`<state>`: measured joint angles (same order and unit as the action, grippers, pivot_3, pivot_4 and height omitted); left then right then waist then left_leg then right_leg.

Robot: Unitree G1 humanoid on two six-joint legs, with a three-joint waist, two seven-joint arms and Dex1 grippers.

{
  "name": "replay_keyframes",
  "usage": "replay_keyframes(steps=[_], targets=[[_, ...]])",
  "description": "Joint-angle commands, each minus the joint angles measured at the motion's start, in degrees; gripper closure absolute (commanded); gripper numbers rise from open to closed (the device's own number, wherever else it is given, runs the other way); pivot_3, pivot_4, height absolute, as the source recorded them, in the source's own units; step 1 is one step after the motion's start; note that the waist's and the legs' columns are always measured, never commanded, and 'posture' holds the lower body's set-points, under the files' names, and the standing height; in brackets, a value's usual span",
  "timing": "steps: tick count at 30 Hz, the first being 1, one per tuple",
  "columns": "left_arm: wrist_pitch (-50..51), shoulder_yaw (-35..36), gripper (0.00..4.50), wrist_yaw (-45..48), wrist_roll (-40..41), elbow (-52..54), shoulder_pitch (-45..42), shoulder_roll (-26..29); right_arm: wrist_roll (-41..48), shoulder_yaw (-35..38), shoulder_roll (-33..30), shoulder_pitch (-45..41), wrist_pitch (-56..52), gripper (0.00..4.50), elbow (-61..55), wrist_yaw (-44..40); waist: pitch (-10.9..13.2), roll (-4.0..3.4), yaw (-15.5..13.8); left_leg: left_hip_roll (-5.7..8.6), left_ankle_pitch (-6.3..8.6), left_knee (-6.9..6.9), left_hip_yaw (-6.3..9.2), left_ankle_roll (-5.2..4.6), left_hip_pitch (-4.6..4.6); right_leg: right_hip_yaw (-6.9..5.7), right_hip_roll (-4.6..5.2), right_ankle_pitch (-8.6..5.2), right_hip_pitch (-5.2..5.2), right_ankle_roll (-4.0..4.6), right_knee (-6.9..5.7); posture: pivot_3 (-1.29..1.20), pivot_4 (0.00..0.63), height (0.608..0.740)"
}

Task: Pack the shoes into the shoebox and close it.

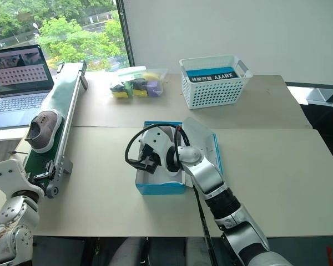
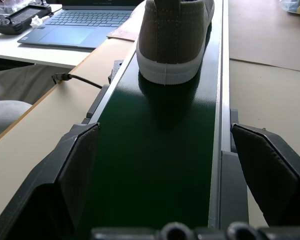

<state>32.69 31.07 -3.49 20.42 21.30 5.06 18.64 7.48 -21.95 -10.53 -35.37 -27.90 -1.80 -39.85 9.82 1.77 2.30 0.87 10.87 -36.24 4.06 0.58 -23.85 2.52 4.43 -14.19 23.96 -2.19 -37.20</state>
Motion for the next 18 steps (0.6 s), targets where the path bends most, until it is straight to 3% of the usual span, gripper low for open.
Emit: replay_keyframes(steps=[1, 13, 17, 18], targets=[[-0.53, 2.14, 0.02, -0.16, 0.27, -0.32, -0.61, -0.04, 0.01, 0.73, 0.20, -0.41, 0.10, 0.00, -2.62, 0.30, 0.00, 0.00, -0.01, 0.00, 0.00, 0.00, 0.00, 0.00, 0.00, 0.00, 0.00, 0.00, 0.00, 0.00, 0.00, 0.00, 0.150, 0.738], [-1.20, 2.60, 0.02, 0.16, 1.22, -1.55, -2.48, -1.85, 0.00, 1.09, 0.10, -0.54, 0.01, 0.00, -2.62, 0.85, -0.03, 0.05, -0.02, 0.00, 0.00, -0.02, -0.01, 0.00, 0.00, 0.00, 0.00, 0.00, -0.01, 0.00, -0.02, 0.00, 0.150, 0.738], [-1.54, 2.86, 0.97, 0.40, 1.38, -1.42, -2.91, -2.18, 0.02, 1.24, 0.12, -0.81, 0.08, 0.00, -2.40, 0.97, -0.04, 0.06, -0.03, 0.01, 0.00, -0.02, -0.01, 0.00, 0.00, 0.00, 0.00, 0.00, -0.01, 0.00, -0.02, 0.00, 0.150, 0.738], [-1.27, 3.25, 1.40, 0.12, 1.83, -1.49, -3.23, -2.45, 0.02, 1.29, 0.12, -0.90, 0.09, 0.00, -2.34, 0.99, -0.04, 0.06, -0.10, 0.01, 0.00, -0.02, -0.01, 0.00, 0.01, 0.00, 0.00, 0.00, 0.00, 0.00, -0.04, 0.00, 0.150, 0.738]])
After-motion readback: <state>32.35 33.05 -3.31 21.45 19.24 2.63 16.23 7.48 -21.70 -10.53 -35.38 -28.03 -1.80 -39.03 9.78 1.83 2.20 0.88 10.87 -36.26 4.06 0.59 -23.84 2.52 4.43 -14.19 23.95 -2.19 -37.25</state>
